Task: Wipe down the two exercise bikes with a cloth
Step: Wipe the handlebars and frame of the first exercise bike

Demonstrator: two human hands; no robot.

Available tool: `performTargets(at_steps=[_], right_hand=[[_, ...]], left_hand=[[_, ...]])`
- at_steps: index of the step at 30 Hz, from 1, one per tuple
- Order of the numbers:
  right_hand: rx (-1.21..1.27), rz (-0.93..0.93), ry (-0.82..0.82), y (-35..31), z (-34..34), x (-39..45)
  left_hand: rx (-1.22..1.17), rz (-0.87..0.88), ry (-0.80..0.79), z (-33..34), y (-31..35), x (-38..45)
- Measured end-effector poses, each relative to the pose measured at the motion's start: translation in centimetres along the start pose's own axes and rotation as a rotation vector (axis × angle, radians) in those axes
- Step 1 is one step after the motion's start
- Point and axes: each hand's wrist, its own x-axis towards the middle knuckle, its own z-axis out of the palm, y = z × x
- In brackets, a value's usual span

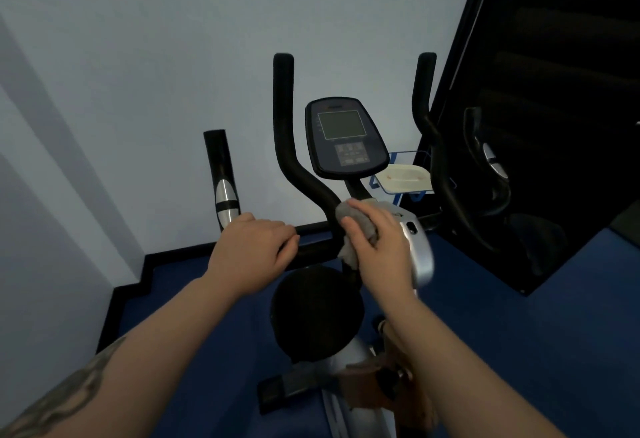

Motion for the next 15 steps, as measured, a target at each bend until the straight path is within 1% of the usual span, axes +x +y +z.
performTargets(at_steps=[4,7,9,13,15], right_hand=[[-0.067,-0.077,0.034,1.2,-1.2,-3.4],[-0.237,-0.083,0.115,1.6,-1.8,-0.9],[-0.293,-0.068,0.142,1.4,-0.9,-0.1],[-0.127,-0.027,0.184,2.6,0.1,-4.1],[-0.103,0.002,0.183,3.0,-0.5,-5.1]], left_hand=[[0.008,0.006,0.025,0.2,0.1,0.0],[0.012,-0.001,0.032,0.3,0.0,0.1],[0.009,-0.005,0.028,0.2,0.0,0.0],[-0.001,-0.002,0.025,0.2,0.0,0.0],[0.003,-0.001,0.037,0.3,0.0,-0.1]])
